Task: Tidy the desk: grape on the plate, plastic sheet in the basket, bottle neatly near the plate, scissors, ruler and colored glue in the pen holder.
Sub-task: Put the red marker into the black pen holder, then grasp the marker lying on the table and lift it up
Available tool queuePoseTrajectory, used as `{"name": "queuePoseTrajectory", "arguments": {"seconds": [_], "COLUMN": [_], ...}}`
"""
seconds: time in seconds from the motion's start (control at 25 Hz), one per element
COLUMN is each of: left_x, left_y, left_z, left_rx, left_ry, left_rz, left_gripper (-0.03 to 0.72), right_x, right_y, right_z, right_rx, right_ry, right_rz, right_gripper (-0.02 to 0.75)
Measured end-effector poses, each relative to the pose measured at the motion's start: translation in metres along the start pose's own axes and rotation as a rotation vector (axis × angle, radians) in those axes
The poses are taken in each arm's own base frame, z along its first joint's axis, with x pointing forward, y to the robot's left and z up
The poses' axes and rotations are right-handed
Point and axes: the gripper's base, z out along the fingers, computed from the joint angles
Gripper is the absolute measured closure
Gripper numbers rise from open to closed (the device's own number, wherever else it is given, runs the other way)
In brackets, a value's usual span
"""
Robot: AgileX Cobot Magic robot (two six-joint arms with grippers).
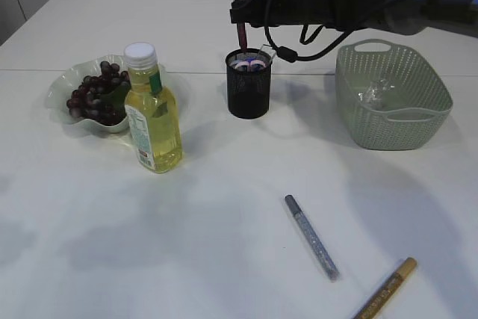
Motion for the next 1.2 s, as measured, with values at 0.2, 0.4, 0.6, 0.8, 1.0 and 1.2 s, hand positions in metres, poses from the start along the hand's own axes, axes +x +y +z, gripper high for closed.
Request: {"name": "queuePoseTrajectory", "arguments": {"seconds": [0.2, 0.4, 0.6, 0.8, 1.0, 1.2], "left_x": [0.000, 0.000, 0.000, 0.000, 0.000, 0.000], "left_y": [0.000, 0.000, 0.000, 0.000, 0.000, 0.000], "left_z": [0.000, 0.000, 0.000, 0.000, 0.000, 0.000], "left_rx": [0.000, 0.000, 0.000, 0.000, 0.000, 0.000], "left_ry": [-0.002, -0.002, -0.004, -0.004, -0.004, -0.004], "left_rz": [0.000, 0.000, 0.000, 0.000, 0.000, 0.000], "left_gripper": [0.273, 0.273, 0.273, 0.273, 0.273, 0.273], "right_x": [0.014, 0.013, 0.013, -0.010, -0.030, -0.044], "right_y": [-0.003, -0.004, -0.003, 0.002, 0.013, 0.026], "right_z": [0.009, 0.009, 0.009, -0.007, -0.044, -0.090], "right_rx": [0.014, 0.017, 0.006, -0.009, -0.009, 0.158], "right_ry": [-0.026, -0.034, -0.036, 0.003, 0.307, 0.635], "right_rz": [0.023, 0.004, 0.023, 0.084, 0.141, 0.182], "right_gripper": [0.573, 0.402, 0.370, 0.370, 0.375, 0.386]}}
